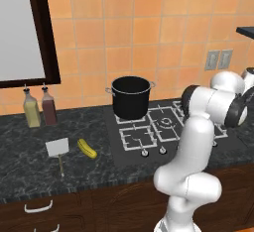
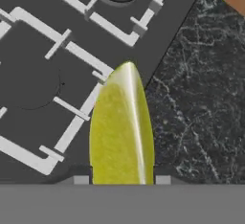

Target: Put the cucumber and lemon wedge in the pot. Retrieve the spatula and lightly stir the vegetables in the pot.

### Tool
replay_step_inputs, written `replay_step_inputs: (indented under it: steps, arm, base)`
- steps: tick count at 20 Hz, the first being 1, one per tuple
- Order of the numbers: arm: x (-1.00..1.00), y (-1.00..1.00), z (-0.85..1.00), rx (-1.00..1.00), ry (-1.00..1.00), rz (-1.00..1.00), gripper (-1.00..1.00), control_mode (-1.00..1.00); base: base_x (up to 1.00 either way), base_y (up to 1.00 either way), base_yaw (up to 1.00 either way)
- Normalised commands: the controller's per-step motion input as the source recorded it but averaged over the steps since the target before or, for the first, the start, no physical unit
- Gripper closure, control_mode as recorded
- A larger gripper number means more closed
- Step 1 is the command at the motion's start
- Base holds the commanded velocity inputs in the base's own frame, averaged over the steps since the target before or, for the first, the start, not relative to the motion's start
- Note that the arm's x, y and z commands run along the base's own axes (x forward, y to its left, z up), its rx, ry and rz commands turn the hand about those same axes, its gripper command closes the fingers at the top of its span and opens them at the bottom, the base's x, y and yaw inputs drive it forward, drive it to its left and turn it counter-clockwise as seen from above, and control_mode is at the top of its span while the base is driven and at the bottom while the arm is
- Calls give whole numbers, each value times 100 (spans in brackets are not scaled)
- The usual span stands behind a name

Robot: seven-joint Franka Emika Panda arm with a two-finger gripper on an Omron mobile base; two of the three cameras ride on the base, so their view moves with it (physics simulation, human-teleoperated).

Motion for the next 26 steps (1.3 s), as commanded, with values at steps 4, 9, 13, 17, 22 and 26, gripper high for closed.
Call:
replay_step_inputs:
  steps: [4,9,13,17,22,26]
  arm:
    - [-2,100,99,-37,0,41,100,-100]
    - [10,100,100,-32,0,38,100,-100]
    - [49,100,100,-24,5,30,100,-100]
    - [58,100,99,-18,20,22,100,-100]
    - [47,100,51,-15,17,18,100,-100]
    - [70,100,-7,-26,20,7,100,-100]
  base:
    - [0,0,0]
    - [0,0,0]
    - [0,0,0]
    - [0,0,0]
    - [0,0,0]
    - [0,0,0]
